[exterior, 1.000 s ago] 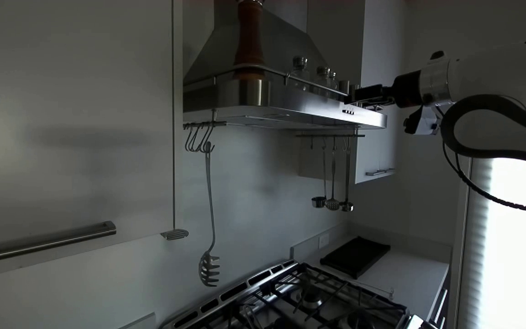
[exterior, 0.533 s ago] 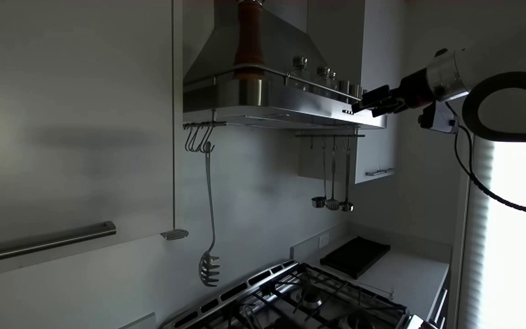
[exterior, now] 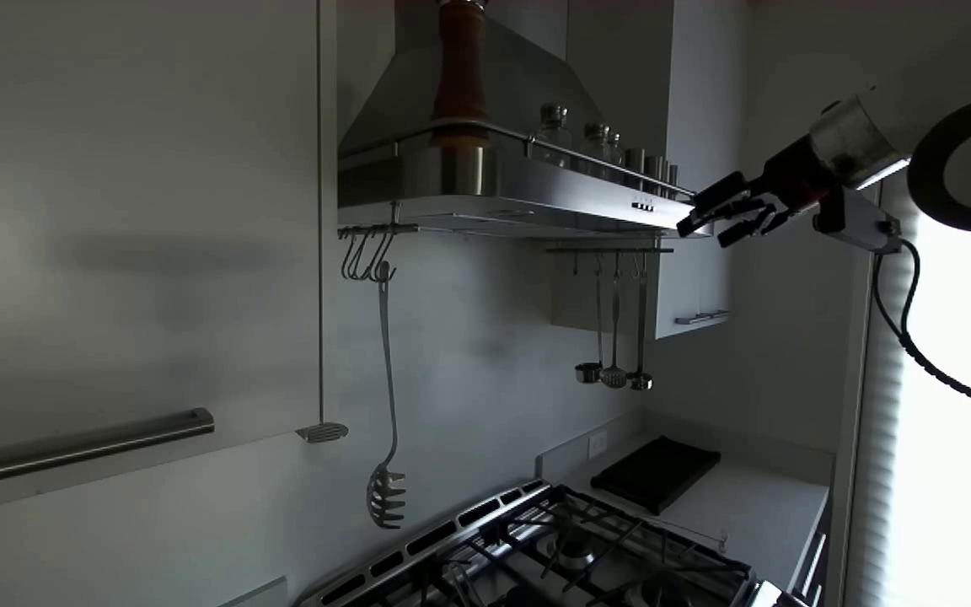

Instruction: Push the far left button on the kitchen hood

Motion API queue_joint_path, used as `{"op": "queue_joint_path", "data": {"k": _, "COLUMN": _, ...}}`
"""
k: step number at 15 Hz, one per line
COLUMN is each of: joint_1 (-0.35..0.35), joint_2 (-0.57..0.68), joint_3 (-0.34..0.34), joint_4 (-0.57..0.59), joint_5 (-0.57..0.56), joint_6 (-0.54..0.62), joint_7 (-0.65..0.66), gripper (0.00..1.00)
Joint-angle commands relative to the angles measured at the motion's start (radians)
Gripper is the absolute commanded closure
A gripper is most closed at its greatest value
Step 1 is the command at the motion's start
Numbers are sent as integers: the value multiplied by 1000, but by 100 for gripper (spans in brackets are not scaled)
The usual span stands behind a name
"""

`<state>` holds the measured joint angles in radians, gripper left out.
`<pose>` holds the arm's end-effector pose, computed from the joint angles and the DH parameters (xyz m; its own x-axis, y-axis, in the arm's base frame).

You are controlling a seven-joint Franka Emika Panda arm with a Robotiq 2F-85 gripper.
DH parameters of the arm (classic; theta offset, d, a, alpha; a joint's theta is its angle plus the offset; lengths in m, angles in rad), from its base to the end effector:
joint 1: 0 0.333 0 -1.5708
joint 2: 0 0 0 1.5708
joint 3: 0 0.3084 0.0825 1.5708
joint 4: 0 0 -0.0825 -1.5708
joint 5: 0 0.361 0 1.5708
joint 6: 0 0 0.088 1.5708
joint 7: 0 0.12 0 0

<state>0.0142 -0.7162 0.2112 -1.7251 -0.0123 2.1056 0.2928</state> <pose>0.2569 0.1242 0.8971 0.4662 -0.0832 0.8807 0.0322 -0.9933 -0.1109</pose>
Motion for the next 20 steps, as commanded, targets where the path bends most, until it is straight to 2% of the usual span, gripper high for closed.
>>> {"op": "queue_joint_path", "data": {"k": 1, "joint_1": 3, "joint_2": -36, "joint_3": -19, "joint_4": -24, "joint_5": 33, "joint_6": -83, "joint_7": 25, "gripper": 0}}
{"op": "queue_joint_path", "data": {"k": 6, "joint_1": 2, "joint_2": -56, "joint_3": -34, "joint_4": -62, "joint_5": 65, "joint_6": -126, "joint_7": 61, "gripper": 0}}
{"op": "queue_joint_path", "data": {"k": 16, "joint_1": 14, "joint_2": -84, "joint_3": -44, "joint_4": -193, "joint_5": 133, "joint_6": -130, "joint_7": 49, "gripper": 0}}
{"op": "queue_joint_path", "data": {"k": 17, "joint_1": -5, "joint_2": -53, "joint_3": -33, "joint_4": -147, "joint_5": 110, "joint_6": -113, "joint_7": 46, "gripper": 0}}
{"op": "queue_joint_path", "data": {"k": 20, "joint_1": -3, "joint_2": -57, "joint_3": -32, "joint_4": -166, "joint_5": 114, "joint_6": -113, "joint_7": 46, "gripper": 0}}
